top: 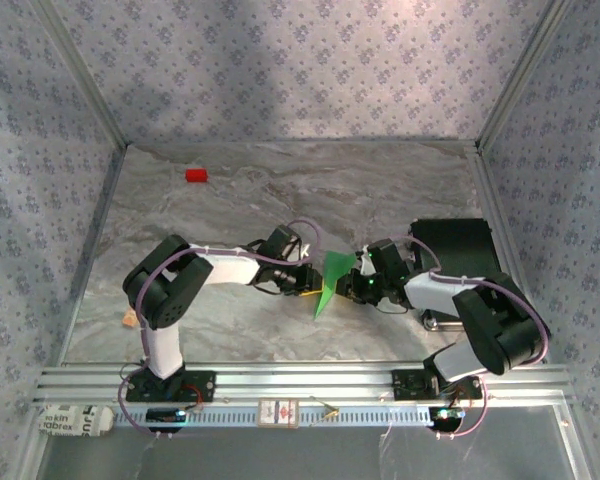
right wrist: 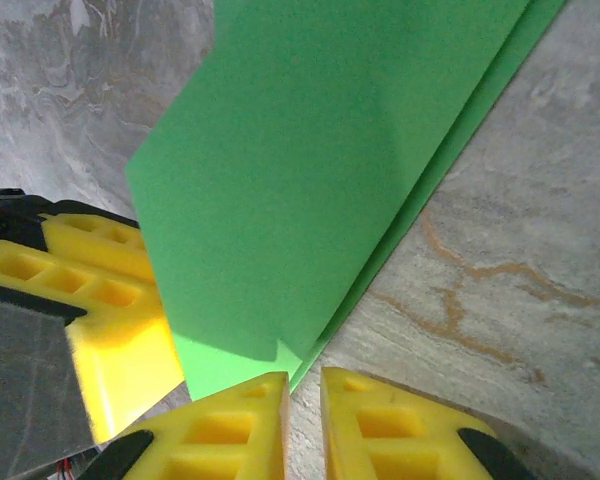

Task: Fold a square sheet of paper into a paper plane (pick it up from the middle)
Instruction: Turn over a paper plane at the center of the table.

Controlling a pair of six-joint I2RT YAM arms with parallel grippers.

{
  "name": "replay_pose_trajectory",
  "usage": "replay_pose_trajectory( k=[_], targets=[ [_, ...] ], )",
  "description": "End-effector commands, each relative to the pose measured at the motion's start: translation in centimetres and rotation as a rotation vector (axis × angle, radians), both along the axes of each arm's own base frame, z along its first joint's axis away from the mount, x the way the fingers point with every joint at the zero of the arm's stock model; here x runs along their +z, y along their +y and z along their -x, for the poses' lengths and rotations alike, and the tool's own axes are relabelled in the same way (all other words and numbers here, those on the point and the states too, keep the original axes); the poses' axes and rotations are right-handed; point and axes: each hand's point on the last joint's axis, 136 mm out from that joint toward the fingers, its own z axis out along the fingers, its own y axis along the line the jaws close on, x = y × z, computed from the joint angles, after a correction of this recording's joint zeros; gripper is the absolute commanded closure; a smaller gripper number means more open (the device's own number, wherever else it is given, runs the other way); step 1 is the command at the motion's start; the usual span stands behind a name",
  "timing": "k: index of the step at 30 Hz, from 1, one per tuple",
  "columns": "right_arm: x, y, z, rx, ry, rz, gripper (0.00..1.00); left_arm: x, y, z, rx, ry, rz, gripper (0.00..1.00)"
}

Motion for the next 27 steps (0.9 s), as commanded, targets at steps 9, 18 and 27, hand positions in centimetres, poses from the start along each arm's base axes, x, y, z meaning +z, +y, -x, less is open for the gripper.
replay_pose_trajectory(
  k=[9,18,27],
  targets=[
    [-0.9,0.7,1.2,0.042,0.043,-0.016,0.84,0.6,-1.6,0.9,-0.069,0.024,0.043,0.79],
    [-0.9,0.5,1.2,0.031,0.041,-0.013,0.84,1.4,-2.1,1.2,-0.087,0.022,0.076,0.90],
    [1.5,-0.7,-0.3,-0.015,-0.038,0.019,0.84,3.3,2.8,-0.9,0.059,-0.217,-0.179,0.99]
  ],
)
